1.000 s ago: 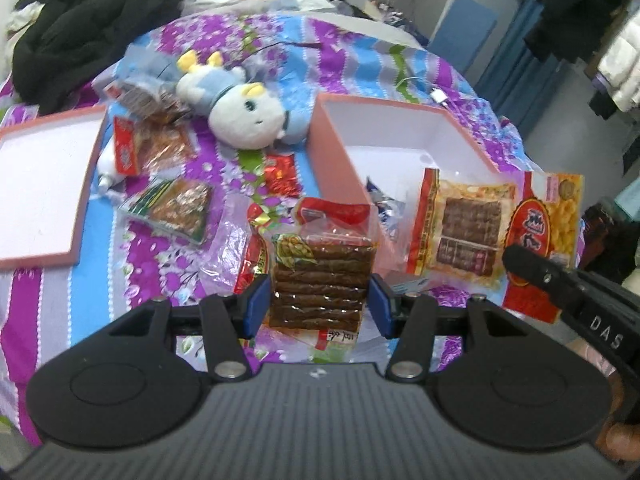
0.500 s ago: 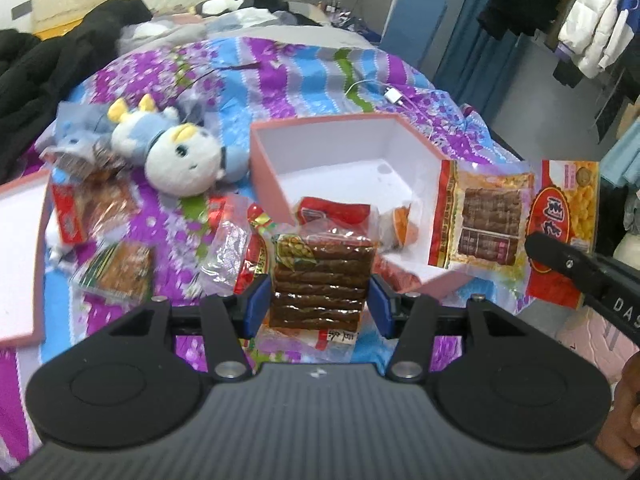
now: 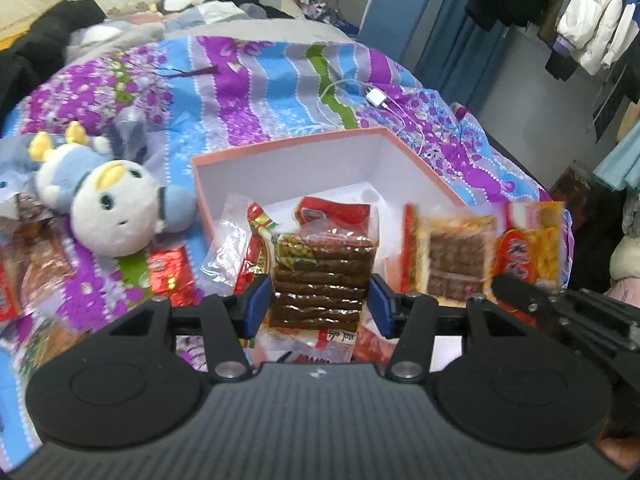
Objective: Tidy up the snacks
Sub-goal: 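Lift and carry both held packets over the pink box, then drop both packets into the pink box by opening both tools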
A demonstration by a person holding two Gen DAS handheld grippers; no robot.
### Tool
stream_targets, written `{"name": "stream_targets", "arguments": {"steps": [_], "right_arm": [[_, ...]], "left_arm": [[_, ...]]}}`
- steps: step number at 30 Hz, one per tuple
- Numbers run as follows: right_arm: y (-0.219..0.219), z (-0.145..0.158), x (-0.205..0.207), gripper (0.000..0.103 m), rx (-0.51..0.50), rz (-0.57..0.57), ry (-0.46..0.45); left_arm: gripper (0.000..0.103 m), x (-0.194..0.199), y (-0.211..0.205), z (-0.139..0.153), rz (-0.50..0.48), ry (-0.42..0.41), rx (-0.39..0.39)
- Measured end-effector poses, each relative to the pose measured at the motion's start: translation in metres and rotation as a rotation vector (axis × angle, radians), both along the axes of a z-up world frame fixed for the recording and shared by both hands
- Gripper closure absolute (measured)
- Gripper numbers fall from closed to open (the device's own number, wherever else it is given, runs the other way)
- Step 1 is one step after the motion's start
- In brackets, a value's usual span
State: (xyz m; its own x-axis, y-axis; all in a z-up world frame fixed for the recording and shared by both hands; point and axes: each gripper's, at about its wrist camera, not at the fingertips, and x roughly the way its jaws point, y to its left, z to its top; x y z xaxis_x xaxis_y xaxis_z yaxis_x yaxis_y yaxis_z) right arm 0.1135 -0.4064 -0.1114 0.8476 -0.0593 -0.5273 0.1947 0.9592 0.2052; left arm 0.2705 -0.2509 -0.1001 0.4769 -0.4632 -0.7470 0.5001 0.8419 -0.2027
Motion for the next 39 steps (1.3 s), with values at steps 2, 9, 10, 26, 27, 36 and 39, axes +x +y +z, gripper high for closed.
{"name": "stream_targets", "arguments": {"steps": [2, 9, 10, 26, 27, 36, 39], "right_arm": [[-0.004, -0.011, 0.016, 0.1, 0.0, 0.0, 0.025], [-0.013, -0.033, 0.051, 0.099, 0.03, -0.002, 0.081], [-0.014, -0.037, 0.055, 0.099, 0.035, -0.002, 0.092], [-0.026, -0.047, 0.056, 0.06, 0.028, -0.075, 0.17], [-0.026, -0.045, 0.053, 0.053, 0.032, -0.084, 0.165], [-0.008, -0.01, 0.013, 0.048, 0.028, -0.081, 0.085], [0.001, 0.002, -0.002, 0.048, 0.032, -0.077, 0.057]], "left_arm": [[0.045, 0.016, -0.009, -0.012, -0.007, 0.015, 0.003], [0.045, 0.05, -0.03, -0.043, -0.03, 0.054, 0.016], [0.045, 0.054, -0.032, -0.047, -0.031, 0.059, 0.017], [0.022, 0.048, -0.029, -0.039, -0.035, 0.046, -0.013], [0.022, 0.046, -0.026, -0.035, -0.033, 0.041, -0.02], [0.022, -0.001, 0.01, 0.018, -0.002, -0.046, -0.044], [0.022, -0.023, 0.028, 0.035, 0.022, -0.071, -0.05]]}}
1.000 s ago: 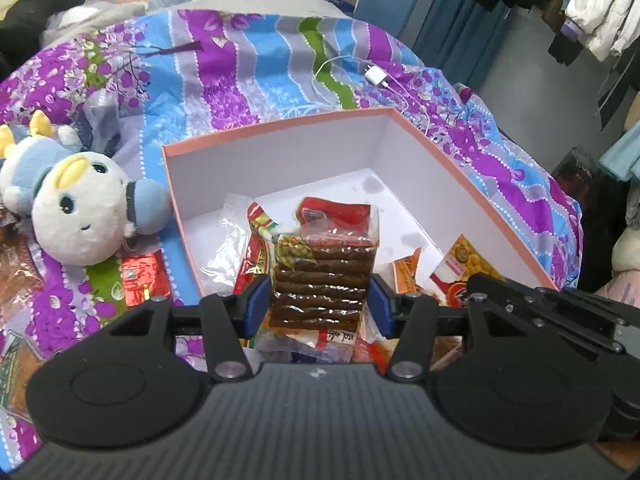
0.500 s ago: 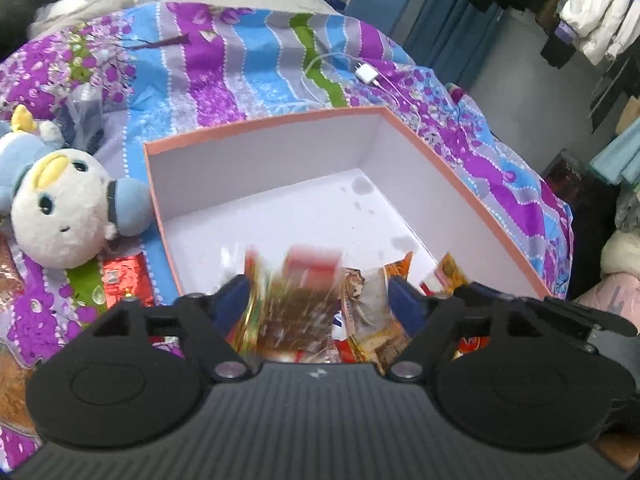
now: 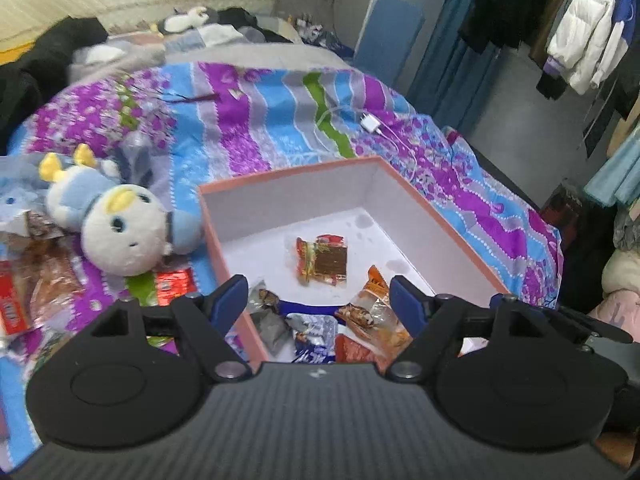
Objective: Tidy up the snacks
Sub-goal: 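Withdraw both tools from the box toward the remaining snacks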
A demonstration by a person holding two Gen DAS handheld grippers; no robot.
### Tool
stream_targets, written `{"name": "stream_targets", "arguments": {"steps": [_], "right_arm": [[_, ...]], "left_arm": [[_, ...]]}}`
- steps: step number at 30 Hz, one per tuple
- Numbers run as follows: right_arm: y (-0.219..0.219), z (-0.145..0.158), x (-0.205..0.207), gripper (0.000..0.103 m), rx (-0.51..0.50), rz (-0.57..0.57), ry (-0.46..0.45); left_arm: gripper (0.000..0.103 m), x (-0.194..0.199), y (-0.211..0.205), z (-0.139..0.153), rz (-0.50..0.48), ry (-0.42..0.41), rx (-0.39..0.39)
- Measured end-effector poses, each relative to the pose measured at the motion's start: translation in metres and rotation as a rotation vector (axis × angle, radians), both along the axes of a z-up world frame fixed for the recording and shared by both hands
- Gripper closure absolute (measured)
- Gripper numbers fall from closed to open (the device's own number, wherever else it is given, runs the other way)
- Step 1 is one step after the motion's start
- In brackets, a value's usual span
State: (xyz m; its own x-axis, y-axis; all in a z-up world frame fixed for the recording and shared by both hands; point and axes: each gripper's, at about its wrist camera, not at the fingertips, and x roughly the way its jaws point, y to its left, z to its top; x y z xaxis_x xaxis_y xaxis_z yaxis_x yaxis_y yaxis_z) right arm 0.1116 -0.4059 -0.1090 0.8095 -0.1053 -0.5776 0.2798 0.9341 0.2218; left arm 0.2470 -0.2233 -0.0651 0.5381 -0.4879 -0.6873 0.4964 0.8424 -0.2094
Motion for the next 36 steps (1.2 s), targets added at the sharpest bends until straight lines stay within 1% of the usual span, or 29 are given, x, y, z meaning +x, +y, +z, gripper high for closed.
{"name": "stream_targets", "arguments": {"steps": [4, 9, 15, 20, 23, 28, 32, 34, 36], "right_arm": [[0.015, 0.018, -0.024, 0.048, 0.002, 0.009, -0.036], [0.034, 0.035, -0.051, 0.048, -0.002, 0.03, -0.072], [0.056, 0.047, -0.077, 0.048, -0.012, 0.05, -0.086], [0.076, 0.056, -0.094, 0.048, -0.015, 0.08, -0.095], [0.087, 0.06, -0.104, 0.048, -0.017, 0.098, -0.101], [0.102, 0.063, -0.107, 0.048, -0.013, 0.13, -0.102], [0.116, 0.065, -0.099, 0.048, -0.012, 0.187, -0.09], [0.123, 0.067, -0.092, 0.048, -0.008, 0.222, -0.089], [0.13, 0.069, -0.085, 0.048, -0.004, 0.257, -0.085]], "left_arm": [[0.022, -0.031, 0.025, 0.02, 0.033, -0.027, -0.001], [0.022, -0.072, 0.056, 0.039, 0.059, -0.048, 0.01], [0.022, -0.112, 0.087, 0.053, 0.091, -0.067, -0.012], [0.022, -0.137, 0.111, 0.062, 0.115, -0.089, -0.001], [0.022, -0.147, 0.124, 0.061, 0.136, -0.082, -0.001], [0.022, -0.158, 0.141, 0.058, 0.164, -0.059, -0.011], [0.022, -0.169, 0.147, 0.068, 0.156, -0.085, 0.026], [0.022, -0.171, 0.15, 0.076, 0.151, -0.06, 0.021], [0.022, -0.172, 0.155, 0.086, 0.146, -0.015, 0.008]]}}
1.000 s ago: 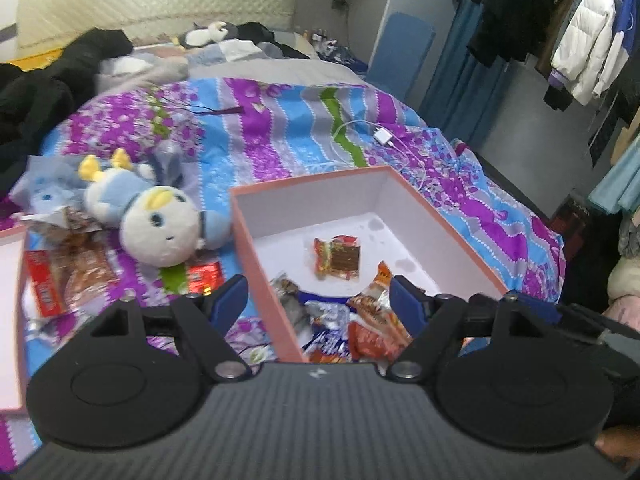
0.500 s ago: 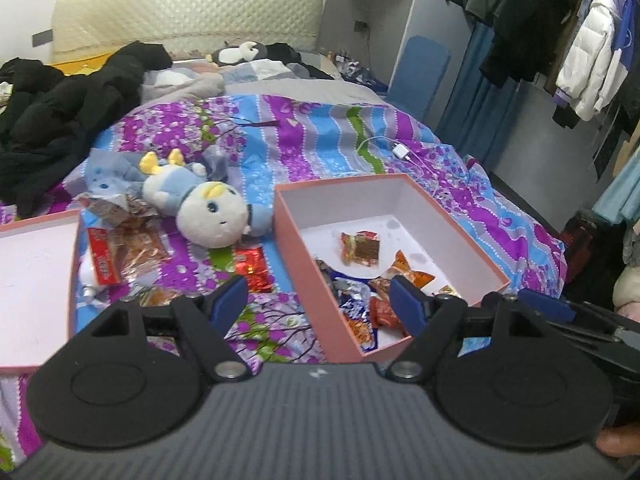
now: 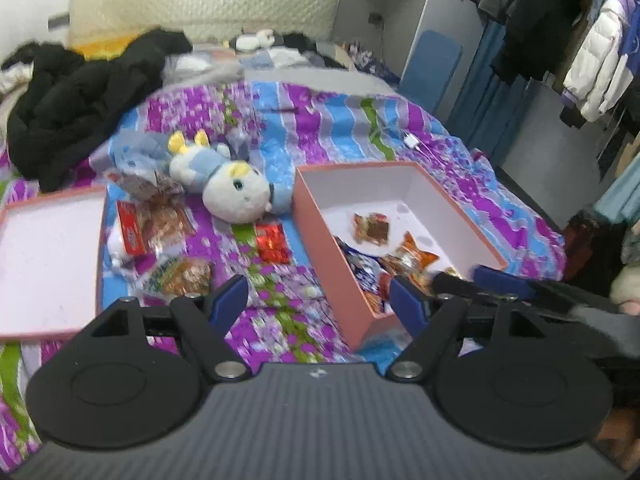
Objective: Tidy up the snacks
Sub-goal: 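Withdraw both tools from the box toward the remaining snacks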
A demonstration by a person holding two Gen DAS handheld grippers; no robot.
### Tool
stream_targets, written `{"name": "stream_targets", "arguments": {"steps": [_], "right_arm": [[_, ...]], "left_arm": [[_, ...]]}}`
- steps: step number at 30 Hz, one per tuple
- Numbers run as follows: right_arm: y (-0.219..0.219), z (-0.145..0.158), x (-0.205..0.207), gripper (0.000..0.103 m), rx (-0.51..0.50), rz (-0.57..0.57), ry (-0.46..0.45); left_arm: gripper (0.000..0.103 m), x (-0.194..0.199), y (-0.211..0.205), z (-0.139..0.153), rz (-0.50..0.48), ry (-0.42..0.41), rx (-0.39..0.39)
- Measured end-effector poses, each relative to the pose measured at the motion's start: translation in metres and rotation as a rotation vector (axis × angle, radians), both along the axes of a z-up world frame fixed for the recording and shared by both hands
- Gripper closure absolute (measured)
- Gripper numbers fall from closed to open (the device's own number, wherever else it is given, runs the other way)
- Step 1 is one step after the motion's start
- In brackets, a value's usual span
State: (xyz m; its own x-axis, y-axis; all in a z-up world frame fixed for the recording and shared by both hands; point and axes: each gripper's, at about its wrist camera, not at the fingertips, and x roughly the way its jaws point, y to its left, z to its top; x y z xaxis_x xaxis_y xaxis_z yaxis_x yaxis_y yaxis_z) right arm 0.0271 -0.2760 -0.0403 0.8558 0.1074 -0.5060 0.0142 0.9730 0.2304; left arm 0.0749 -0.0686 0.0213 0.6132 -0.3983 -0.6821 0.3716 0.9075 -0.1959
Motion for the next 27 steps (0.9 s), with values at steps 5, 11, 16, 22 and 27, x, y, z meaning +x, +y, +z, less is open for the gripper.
{"name": "stream_targets", "arguments": {"steps": [5, 11, 16, 22, 27], "right_arm": [[0.019, -0.002, 0.023, 0.048, -0.022, 0.077, 0.034], [0.031, -0.007, 0.046, 0.048, -0.045, 0.123, 0.083], [0.044, -0.009, 0.063, 0.048, -0.057, 0.155, 0.106], [0.06, -0.009, 0.071, 0.048, -0.052, 0.192, 0.119], [0.07, -0.012, 0.073, 0.048, -0.077, 0.206, 0.142]], "left_arm": [[0.022, -0.008, 0.001, 0.04, -0.022, 0.019, 0.039], [0.021, 0.001, 0.0, 0.084, 0.006, 0.156, 0.025], [0.021, 0.002, -0.011, 0.101, -0.012, 0.231, 0.063], [0.021, 0.005, -0.014, 0.105, 0.025, 0.257, 0.146], [0.021, 0.01, -0.008, 0.109, 0.023, 0.23, 0.207]]}}
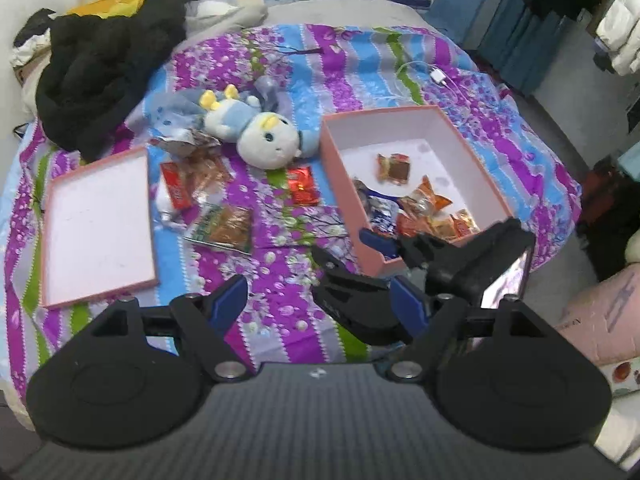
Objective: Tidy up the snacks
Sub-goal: 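Withdraw both tools from the box toward the remaining snacks, then grasp the clear pickled-vegetable packet with the left tool while the right tool grasps the red foil packet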
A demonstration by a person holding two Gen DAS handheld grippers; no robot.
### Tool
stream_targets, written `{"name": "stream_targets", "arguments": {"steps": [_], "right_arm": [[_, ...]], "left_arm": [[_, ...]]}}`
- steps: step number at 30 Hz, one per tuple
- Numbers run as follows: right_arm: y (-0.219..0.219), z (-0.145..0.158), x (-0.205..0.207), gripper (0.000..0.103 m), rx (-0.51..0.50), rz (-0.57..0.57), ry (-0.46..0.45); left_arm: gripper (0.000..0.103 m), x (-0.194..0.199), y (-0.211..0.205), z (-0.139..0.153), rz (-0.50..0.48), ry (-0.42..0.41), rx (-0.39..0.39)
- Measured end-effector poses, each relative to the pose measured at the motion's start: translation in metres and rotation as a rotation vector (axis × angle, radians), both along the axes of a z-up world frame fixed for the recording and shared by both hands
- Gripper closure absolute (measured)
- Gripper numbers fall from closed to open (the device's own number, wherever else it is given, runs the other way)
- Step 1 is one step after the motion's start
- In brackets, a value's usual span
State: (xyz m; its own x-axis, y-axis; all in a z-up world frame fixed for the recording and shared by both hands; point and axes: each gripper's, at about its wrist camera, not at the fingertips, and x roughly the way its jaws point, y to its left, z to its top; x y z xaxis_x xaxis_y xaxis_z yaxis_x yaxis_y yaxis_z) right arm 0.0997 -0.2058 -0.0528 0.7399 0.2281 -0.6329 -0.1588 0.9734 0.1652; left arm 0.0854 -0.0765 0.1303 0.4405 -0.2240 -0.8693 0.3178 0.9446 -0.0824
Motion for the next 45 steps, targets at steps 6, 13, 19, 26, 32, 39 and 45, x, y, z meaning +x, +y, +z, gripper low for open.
{"name": "stream_targets", "arguments": {"steps": [6, 13, 19, 26, 32, 39, 45], "right_arm": [[0.008, -0.003, 0.0, 0.048, -0.001, -0.008, 0.021], [0.017, -0.013, -0.003, 0.048, -0.004, 0.008, 0.044], [0.018, -0.026, 0.004, 0.048, -0.013, -0.016, 0.046], [0.024, -0.055, 0.034, 0.048, -0.049, -0.042, 0.059], [0.032, -0.09, 0.075, 0.048, -0.069, -0.04, 0.086], [0.035, -0.134, 0.128, 0.048, -0.11, -0.069, 0.107], [0.039, -0.17, 0.164, 0.048, -0.197, -0.114, 0.069]], "left_arm": [[0.021, 0.011, 0.03, 0.009, 0.051, 0.002, 0.013], [0.019, 0.006, 0.05, -0.003, 0.086, -0.004, 0.022], [0.019, 0.023, 0.073, -0.047, 0.143, 0.027, 0.019], [0.019, 0.077, 0.092, -0.107, 0.139, 0.057, -0.016], [0.019, 0.134, 0.094, -0.177, 0.151, 0.102, -0.037], [0.019, 0.191, 0.086, -0.249, 0.118, 0.138, -0.036], [0.019, 0.229, 0.084, -0.288, 0.047, 0.038, -0.072]]}}
